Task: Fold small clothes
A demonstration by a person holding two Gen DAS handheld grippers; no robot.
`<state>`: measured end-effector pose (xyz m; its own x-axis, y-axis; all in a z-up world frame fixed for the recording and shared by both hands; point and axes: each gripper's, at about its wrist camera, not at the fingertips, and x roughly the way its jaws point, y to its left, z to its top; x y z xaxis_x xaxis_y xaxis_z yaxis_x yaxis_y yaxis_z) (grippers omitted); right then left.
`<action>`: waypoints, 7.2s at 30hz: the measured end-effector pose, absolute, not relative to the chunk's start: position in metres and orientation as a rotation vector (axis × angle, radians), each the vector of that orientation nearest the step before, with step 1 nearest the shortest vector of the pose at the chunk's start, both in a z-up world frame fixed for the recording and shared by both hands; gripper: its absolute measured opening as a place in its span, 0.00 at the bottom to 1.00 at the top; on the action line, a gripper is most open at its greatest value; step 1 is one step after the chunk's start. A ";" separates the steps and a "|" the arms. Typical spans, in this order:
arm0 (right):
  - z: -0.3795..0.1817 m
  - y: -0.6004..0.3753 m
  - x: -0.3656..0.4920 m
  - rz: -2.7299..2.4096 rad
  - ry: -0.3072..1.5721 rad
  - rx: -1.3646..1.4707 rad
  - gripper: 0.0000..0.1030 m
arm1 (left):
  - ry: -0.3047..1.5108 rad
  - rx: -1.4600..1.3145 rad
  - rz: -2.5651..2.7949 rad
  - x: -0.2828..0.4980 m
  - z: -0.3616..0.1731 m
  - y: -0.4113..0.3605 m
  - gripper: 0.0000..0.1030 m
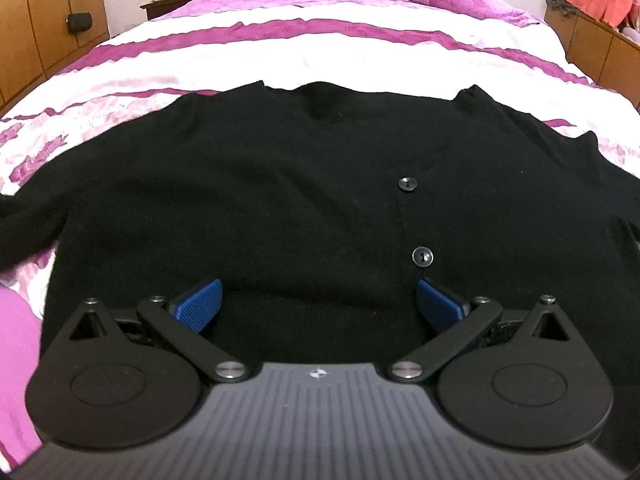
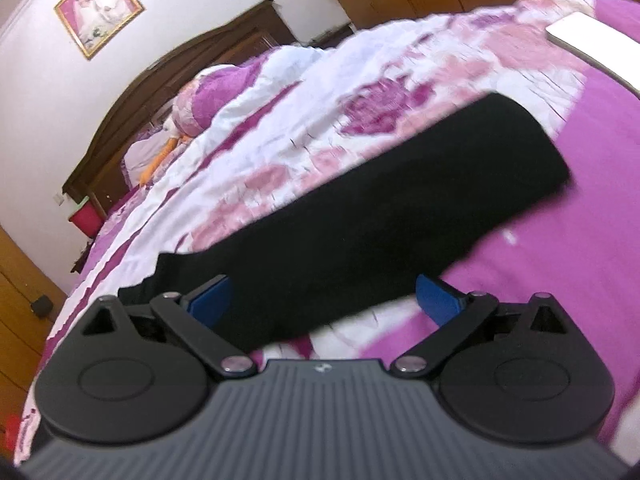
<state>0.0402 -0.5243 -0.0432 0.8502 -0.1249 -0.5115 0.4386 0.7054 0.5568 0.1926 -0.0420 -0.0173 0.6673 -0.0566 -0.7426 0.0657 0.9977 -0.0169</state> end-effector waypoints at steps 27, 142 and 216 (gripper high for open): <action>0.011 -0.519 0.063 -0.263 0.266 0.580 0.11 | 0.765 0.070 -0.067 0.179 0.025 -0.017 1.00; -0.013 -0.388 0.167 -0.078 0.571 0.396 0.59 | 0.663 -0.151 -0.144 0.276 -0.024 0.003 0.24; -0.003 -0.302 0.025 -0.005 0.594 0.133 0.52 | 0.540 -0.749 0.503 0.104 -0.020 0.251 0.68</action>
